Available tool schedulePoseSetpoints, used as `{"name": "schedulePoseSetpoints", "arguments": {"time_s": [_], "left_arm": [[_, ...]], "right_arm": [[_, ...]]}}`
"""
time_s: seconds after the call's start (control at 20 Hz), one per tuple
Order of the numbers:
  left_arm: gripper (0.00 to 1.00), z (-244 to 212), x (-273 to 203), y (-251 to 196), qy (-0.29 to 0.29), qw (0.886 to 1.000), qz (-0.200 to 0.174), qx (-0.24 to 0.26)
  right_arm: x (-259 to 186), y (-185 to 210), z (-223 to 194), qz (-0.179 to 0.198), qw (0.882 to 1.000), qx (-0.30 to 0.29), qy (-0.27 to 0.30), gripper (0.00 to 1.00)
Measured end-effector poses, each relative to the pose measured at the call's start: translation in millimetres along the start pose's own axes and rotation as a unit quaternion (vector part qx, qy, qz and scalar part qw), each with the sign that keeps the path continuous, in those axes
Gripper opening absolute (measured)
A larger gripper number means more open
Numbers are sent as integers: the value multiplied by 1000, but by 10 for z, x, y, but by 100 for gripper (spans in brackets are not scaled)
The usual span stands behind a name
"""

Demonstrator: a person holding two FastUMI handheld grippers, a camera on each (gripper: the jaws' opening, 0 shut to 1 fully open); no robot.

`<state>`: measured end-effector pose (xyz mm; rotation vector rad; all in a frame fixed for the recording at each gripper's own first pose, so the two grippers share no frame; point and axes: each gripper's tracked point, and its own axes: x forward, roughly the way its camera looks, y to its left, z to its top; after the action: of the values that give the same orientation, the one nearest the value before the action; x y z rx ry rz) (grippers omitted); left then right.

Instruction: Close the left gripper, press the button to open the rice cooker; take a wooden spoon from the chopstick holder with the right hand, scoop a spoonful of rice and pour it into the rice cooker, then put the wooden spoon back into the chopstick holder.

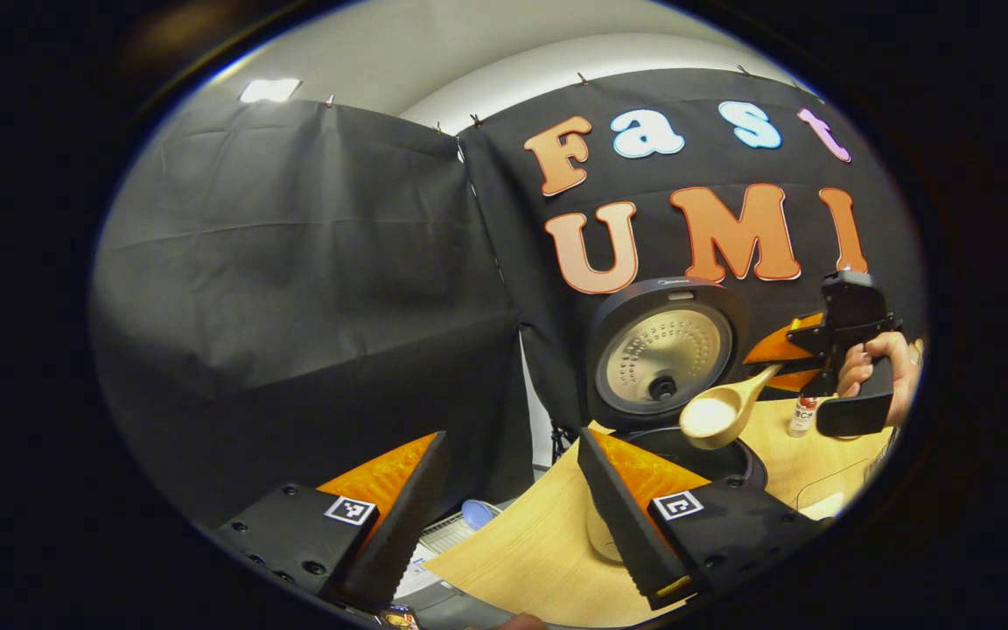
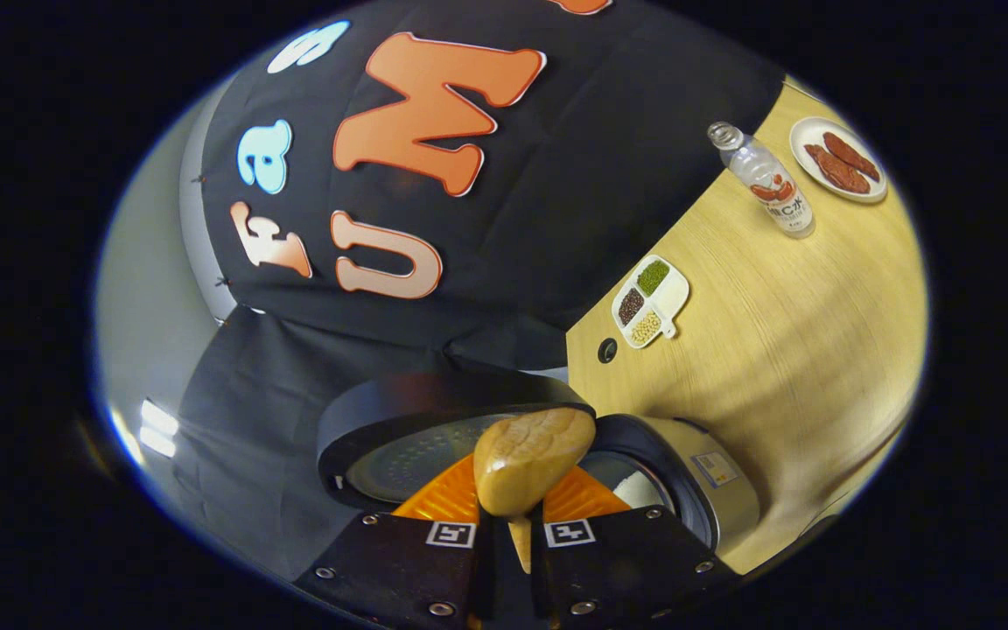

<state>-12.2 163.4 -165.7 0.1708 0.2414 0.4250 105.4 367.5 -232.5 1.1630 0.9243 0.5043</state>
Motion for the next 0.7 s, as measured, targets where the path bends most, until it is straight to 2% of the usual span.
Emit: {"name": "schedulePoseSetpoints", "arguments": {"time_s": [0.15, 0.35, 0.7], "left_arm": [[99, -23, 34, -96, 0, 1000, -13, 4], [99, -78, 93, -68, 8, 1000, -15, 1], [99, -155, 85, -24, 18, 1000, -14, -1]], "right_arm": [[81, -34, -74, -21, 998, -63, 3, 14], [120, -24, -181, -31, 992, -124, 10, 14], [173, 35, -243, -37, 982, -185, 9, 14]]}}
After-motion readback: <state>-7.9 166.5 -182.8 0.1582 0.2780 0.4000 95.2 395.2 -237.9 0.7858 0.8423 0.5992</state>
